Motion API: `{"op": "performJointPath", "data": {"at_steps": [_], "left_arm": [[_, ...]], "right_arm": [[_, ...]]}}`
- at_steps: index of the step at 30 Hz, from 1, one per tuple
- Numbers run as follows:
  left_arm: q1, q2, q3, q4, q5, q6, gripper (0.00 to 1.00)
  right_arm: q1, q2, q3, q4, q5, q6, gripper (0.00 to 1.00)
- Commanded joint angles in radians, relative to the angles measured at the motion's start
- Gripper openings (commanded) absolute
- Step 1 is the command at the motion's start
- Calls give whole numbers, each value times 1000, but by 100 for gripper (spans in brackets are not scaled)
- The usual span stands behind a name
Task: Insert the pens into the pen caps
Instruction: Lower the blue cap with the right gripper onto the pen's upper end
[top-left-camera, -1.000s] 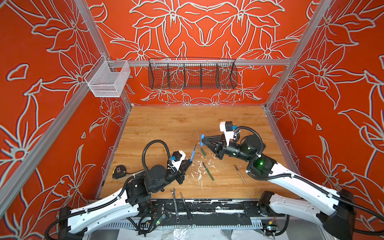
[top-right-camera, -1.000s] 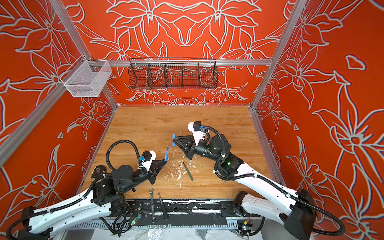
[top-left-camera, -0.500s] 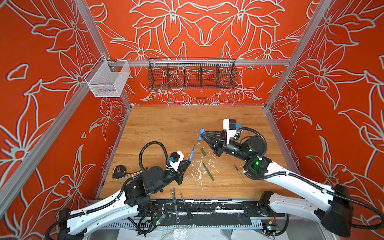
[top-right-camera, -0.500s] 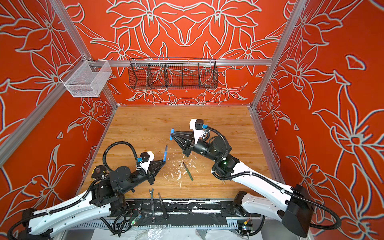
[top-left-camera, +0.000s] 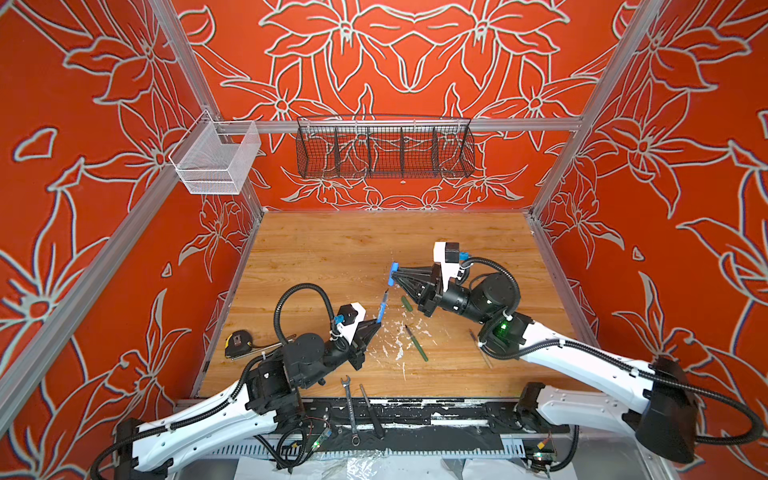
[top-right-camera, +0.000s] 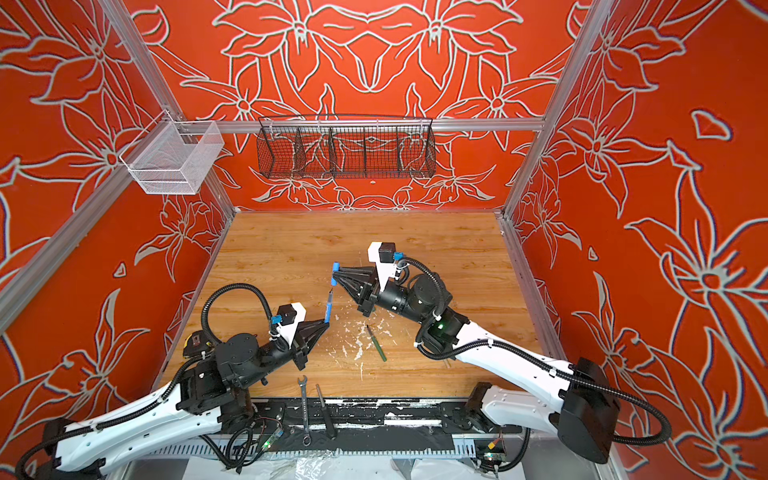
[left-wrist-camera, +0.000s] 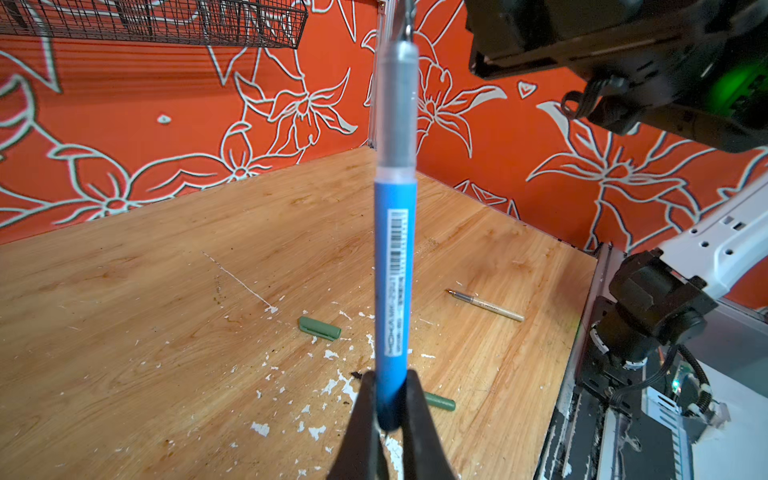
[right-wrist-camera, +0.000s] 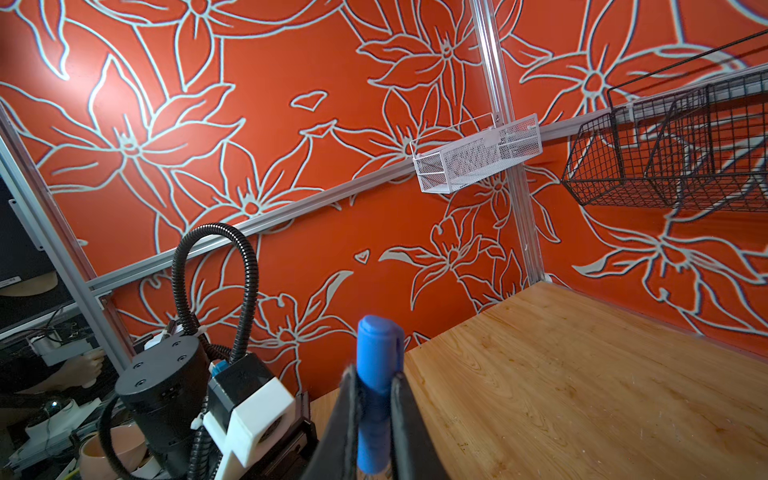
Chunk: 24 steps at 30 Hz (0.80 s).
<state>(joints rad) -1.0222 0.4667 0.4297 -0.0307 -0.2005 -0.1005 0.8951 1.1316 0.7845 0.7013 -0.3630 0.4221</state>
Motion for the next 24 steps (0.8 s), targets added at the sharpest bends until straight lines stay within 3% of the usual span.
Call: {"op": "performJointPath", "data": {"at_steps": [1, 24], "left_arm": [[-6, -3, 29, -7, -7, 10, 0], [-6, -22, 38, -30, -15, 8, 0]], "right_arm": [[10, 9, 36, 43, -3, 10, 0], [22, -9, 8, 14, 33, 5, 0]]}}
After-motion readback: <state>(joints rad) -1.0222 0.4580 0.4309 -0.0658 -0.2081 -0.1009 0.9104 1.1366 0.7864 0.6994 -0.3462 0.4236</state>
